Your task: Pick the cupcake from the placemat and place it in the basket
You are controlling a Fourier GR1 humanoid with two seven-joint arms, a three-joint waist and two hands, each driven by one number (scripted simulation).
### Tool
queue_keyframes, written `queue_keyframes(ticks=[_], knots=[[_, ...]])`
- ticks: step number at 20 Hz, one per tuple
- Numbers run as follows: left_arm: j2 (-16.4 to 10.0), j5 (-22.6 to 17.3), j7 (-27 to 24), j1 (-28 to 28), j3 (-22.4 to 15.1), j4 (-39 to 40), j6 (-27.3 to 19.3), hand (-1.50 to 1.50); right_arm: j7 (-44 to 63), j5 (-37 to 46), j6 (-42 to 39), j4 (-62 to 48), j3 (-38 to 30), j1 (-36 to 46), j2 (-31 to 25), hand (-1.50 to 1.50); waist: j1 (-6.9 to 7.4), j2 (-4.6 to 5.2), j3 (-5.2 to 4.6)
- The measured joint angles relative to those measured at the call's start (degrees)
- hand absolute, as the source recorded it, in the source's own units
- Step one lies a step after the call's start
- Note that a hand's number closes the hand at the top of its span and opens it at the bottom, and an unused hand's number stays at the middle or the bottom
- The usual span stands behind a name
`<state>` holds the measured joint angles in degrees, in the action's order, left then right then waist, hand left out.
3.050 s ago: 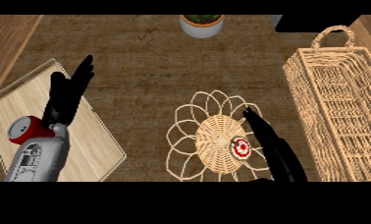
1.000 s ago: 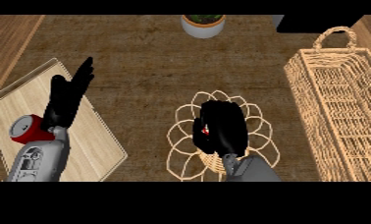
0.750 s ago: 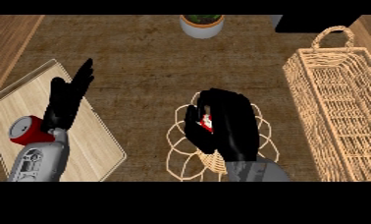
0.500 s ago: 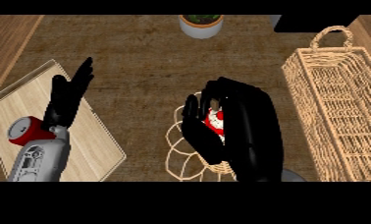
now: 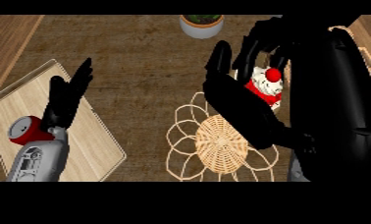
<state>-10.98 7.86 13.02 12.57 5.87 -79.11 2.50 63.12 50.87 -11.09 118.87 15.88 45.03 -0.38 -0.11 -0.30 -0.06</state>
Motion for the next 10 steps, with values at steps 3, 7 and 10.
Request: queue_keyframes(ticks=[3, 7, 10], knots=[[-0.06, -0.16, -0.42, -0.39, 0.14, 0.25, 0.26, 0.00, -0.14, -0.09, -1.72, -2.31, -4.46, 4.23, -0.96, 1.50, -0.02, 0.01, -0.01], [-0.05, -0.03, -0.03, -0.28, 0.32, 0.19, -0.09, 0.00, -1.97, -0.31, -5.84, -5.66, -8.69, 5.96, -6.07, 1.50, -0.50, -0.08, -0.03], [0.48, 0.34, 0.01, -0.79, 0.00, -0.76, -0.76, 0.00, -3.95, -0.02, -10.03, -9.21, -10.99, 6.22, -11.26, 1.50, -0.71, -0.16, -0.04]])
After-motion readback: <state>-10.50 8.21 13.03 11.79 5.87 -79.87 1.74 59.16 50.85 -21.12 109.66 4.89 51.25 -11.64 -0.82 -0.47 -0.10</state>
